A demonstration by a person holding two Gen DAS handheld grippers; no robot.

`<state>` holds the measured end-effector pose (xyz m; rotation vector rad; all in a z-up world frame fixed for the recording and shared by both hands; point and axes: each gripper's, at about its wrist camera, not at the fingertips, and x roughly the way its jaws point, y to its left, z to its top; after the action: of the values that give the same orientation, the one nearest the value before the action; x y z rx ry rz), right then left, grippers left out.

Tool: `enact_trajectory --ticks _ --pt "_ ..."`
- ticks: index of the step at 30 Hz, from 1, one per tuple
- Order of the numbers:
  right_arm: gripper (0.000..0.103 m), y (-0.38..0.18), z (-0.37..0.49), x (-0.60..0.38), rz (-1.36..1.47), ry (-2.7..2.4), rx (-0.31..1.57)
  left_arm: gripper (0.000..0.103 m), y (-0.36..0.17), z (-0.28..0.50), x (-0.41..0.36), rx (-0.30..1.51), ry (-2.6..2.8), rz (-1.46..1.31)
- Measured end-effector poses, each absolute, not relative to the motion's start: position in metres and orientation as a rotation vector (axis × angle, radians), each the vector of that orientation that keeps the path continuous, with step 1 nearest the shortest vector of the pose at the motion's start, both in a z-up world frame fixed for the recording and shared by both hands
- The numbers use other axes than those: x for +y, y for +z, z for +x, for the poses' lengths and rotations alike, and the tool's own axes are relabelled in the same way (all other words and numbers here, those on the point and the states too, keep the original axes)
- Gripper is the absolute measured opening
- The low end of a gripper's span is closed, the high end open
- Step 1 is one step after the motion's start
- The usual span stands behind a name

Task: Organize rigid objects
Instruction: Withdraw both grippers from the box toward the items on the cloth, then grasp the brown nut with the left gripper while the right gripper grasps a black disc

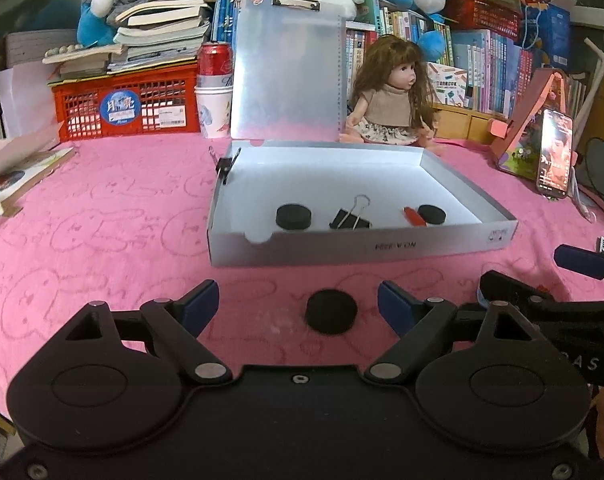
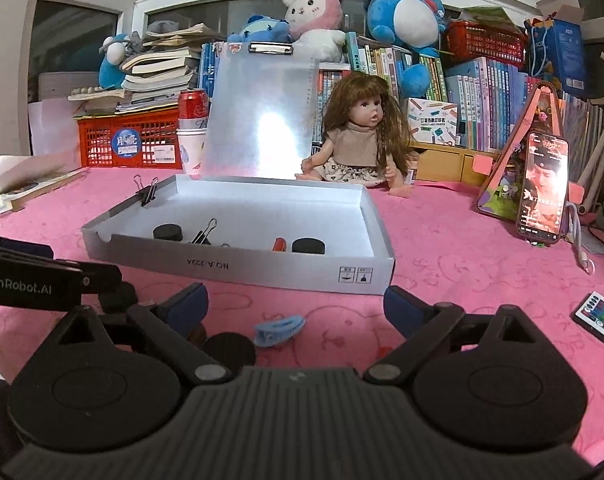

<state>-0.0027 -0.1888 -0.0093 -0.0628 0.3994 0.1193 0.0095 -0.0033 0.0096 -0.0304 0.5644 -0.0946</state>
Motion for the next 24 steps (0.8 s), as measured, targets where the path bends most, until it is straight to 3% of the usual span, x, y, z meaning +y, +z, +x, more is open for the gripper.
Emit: enact_trajectory --ticks 11,24 --pt "0.094 -0.018 -0.018 -0.181 -0.096 0.146 0.377 0.084 0.005 -0.022 -0.002 0.533 -0.106 -0.003" --pt "0.07 -0.029 -0.022 -0.173 -0.106 0.196 0.427 0.056 -0.004 -0.029 -0.003 0.573 -0.125 -0.004"
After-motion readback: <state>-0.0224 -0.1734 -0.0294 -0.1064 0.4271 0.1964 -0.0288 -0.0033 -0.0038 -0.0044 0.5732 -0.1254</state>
